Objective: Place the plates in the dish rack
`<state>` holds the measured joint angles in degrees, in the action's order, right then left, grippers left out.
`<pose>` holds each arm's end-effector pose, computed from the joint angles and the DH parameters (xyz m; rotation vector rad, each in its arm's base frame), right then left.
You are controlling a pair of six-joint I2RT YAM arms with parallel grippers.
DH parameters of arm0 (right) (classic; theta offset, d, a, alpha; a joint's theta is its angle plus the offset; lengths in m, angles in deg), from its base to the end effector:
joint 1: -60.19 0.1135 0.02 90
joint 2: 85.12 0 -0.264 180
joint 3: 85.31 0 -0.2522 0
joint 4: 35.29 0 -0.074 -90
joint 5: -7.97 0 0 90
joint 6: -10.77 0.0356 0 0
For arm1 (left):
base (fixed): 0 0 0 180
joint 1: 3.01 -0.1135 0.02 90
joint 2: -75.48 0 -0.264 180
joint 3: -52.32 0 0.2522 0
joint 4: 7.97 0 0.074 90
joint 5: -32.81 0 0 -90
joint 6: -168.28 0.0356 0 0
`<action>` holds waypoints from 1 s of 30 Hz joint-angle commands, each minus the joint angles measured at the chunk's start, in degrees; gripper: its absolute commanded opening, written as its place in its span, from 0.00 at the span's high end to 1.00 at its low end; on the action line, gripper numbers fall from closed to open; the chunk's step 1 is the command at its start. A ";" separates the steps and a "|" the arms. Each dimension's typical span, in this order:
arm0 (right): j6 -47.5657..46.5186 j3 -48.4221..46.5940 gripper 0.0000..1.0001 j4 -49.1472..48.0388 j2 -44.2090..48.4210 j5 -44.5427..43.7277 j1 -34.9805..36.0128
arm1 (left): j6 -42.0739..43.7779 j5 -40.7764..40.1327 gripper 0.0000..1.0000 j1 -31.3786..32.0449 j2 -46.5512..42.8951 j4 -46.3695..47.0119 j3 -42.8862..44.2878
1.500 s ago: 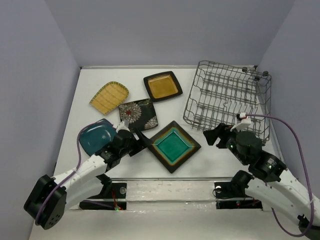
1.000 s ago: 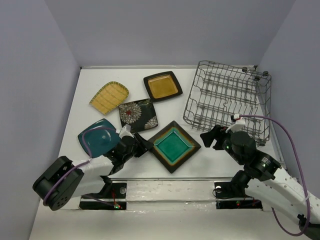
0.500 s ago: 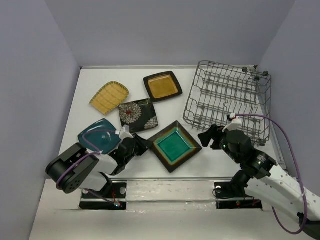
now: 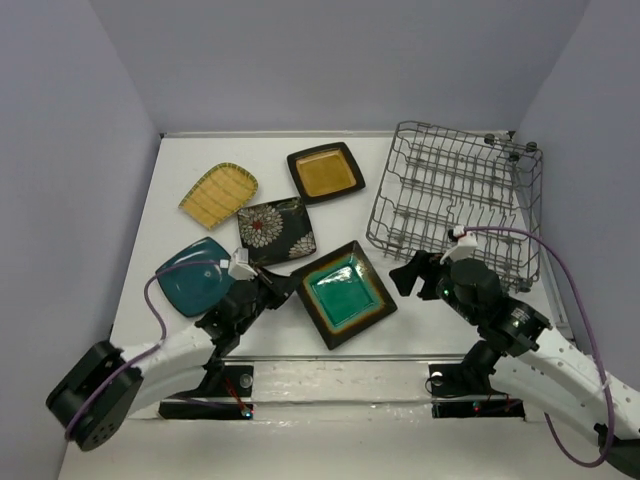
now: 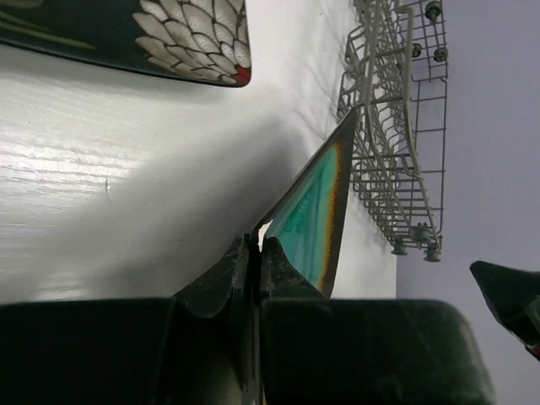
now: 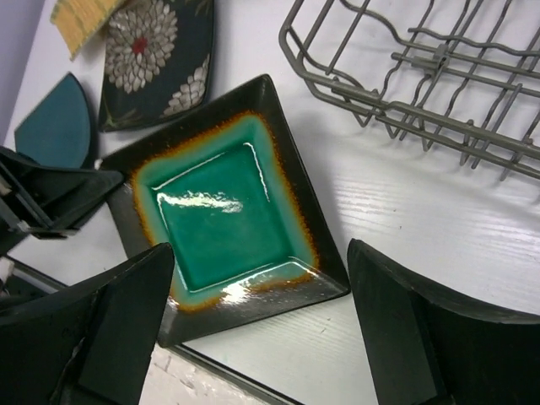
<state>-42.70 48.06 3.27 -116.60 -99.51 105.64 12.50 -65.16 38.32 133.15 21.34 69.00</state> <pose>0.1040 0.0904 0.2744 0.0459 2.0139 0.6308 0.1356 -0.1126 0.1490 -0.5186 1.8736 -1.1913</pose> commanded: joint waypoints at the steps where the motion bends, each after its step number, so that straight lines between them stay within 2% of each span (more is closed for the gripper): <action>1: -4.36 -0.45 0.09 -3.62 -3.66 6.12 0.08 | 5.92 -0.12 0.94 0.34 -17.88 -15.23 2.08; 3: -6.28 -0.54 0.05 -4.40 -5.16 10.07 0.08 | 6.63 -0.64 0.94 0.16 -25.80 -21.85 4.72; 4: -7.43 -0.01 0.04 -6.32 -6.47 13.75 0.08 | 6.63 -0.65 0.94 -0.10 -27.85 -23.63 6.03; 7: -8.94 1.31 0.03 -10.28 -9.89 17.03 0.08 | 6.54 1.45 0.94 -0.80 -31.90 -27.67 8.93; 17: -11.22 5.00 0.00 -21.72 -15.27 18.79 0.08 | 9.18 11.74 0.94 -2.73 -28.49 -28.22 19.04; 26: -10.87 8.78 0.00 -26.90 -18.53 18.09 -1.07 | 9.00 19.55 0.94 -6.78 -28.05 -26.72 22.57; 30: -11.31 9.74 0.00 -30.33 -17.65 24.41 -3.08 | 8.12 23.34 0.94 -9.06 -28.05 -24.80 23.45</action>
<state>-52.66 57.09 -19.07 -135.55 -80.36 103.96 25.77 -49.80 30.91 106.75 -18.51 86.38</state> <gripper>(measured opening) 0.994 0.121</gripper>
